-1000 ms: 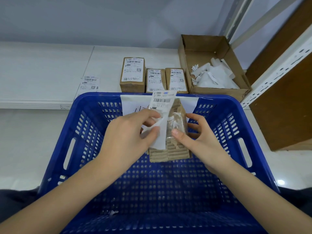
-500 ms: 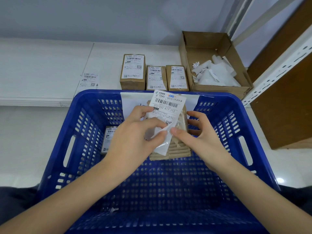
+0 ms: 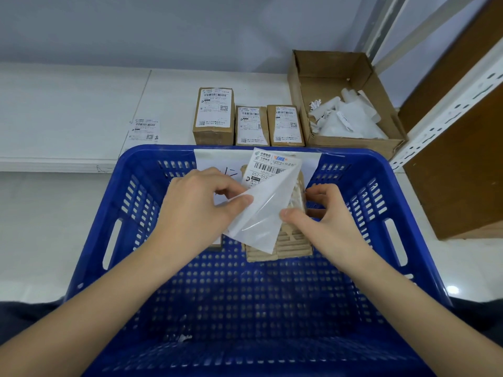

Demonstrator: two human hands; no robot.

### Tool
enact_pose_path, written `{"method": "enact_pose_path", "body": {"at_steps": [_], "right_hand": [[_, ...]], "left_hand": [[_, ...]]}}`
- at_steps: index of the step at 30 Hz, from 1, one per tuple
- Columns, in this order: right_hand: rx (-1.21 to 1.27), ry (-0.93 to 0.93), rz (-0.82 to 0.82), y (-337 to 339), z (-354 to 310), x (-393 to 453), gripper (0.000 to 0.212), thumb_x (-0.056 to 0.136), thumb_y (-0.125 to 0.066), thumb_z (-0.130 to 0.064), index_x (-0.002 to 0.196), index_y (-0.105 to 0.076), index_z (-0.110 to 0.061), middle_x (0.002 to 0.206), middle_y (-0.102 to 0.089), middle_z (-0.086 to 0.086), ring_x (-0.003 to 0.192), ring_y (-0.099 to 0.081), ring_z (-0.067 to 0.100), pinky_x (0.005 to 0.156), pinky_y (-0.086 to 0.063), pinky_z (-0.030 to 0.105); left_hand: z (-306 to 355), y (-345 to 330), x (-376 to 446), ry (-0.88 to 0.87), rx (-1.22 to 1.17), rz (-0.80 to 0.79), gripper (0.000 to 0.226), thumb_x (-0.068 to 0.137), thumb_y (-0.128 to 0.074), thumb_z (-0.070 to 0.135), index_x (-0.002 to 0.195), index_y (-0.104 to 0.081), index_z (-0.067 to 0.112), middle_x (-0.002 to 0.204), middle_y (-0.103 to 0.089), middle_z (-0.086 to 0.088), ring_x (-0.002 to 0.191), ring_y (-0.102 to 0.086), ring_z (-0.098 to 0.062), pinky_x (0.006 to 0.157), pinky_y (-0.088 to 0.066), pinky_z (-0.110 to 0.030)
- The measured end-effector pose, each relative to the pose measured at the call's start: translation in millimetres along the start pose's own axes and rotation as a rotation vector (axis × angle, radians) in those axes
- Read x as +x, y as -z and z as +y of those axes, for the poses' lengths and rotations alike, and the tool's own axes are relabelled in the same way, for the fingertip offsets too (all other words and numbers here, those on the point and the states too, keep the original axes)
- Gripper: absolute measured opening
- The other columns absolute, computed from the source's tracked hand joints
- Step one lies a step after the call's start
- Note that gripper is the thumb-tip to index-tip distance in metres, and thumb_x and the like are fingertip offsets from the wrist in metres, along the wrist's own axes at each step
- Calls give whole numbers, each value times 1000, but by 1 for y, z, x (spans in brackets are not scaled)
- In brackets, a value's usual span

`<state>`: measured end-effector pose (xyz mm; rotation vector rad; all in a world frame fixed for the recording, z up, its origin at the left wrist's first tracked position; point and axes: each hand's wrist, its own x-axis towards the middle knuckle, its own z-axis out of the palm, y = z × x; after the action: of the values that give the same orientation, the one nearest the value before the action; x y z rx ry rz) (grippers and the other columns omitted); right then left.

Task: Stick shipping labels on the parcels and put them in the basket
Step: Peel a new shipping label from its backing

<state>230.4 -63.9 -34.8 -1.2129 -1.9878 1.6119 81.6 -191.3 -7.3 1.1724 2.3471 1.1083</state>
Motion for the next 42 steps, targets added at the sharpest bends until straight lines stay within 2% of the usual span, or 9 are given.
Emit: {"method": "enact_pose_path", "body": {"at_steps": [4,7,10,14,19,24,27,36,42], "right_hand": [[4,2,0,2,-1,-1,52,76,-76,-28,114,-41,-24,105,-47,-21,93,-52,1,71,-49,21],[33,-2,-10,2,-1,-1,52,76,-76,-28,115,-41,-24,109,-49,-19,95,-53,1,75,-51,23],[54,1,-52,1,-2,-3,59,73,-76,-38,119,-40,-28,116,-49,-18,101,-53,0,81,-52,24],[66,16,-75,-1,-5,-5,83,54,-67,-57,126,-39,-28,115,-48,-22,104,-52,-1,76,-52,19],[100,-36,-61,-3,-1,-2,70,65,-75,-47,124,-41,-27,117,-51,-17,107,-56,7,85,-55,32],[88,-49,-36,0,1,2,61,73,-76,-36,123,-43,-26,117,-53,-12,106,-58,13,85,-56,37],[70,-39,-28,3,1,3,64,73,-76,-37,125,-41,-26,120,-53,-10,107,-57,14,87,-55,38],[77,-36,14,11,-3,5,63,75,-75,-33,127,-39,-26,118,-51,-11,104,-56,10,73,-53,25],[87,-28,41,17,-5,7,64,76,-74,-33,129,-40,-24,119,-51,-9,98,-57,8,62,-50,18]], "left_hand": [[-4,1,4,139,-154,-68,11,81,-74,26,78,-68,35,101,-65,12,96,-60,-5,91,-45,-24],[0,-1,3,210,-337,-142,6,84,-71,15,83,-71,21,94,-71,12,78,-69,-10,73,-55,-20],[2,-4,1,200,-310,-116,5,84,-72,18,82,-71,22,78,-72,14,71,-70,-20,71,-58,-34],[2,-5,-1,193,-281,-92,3,81,-74,23,81,-73,25,84,-71,17,77,-67,-23,75,-56,-45],[1,-6,-2,168,-273,-124,2,82,-73,25,83,-73,24,90,-73,-2,76,-66,-33,69,-57,-48],[-1,-1,3,171,-293,-123,2,83,-72,19,83,-73,20,93,-72,14,73,-68,-4,65,-56,-21],[-3,4,7,176,-245,-86,1,81,-73,23,82,-73,23,88,-70,17,78,-64,1,67,-48,-9],[-5,16,13,237,-310,14,4,79,-76,23,78,-71,23,86,-70,-10,84,-65,-24,73,-51,-26],[-8,23,19,247,-347,70,13,80,-75,19,71,-70,27,75,-70,-3,70,-64,-16,73,-51,-27]]}}
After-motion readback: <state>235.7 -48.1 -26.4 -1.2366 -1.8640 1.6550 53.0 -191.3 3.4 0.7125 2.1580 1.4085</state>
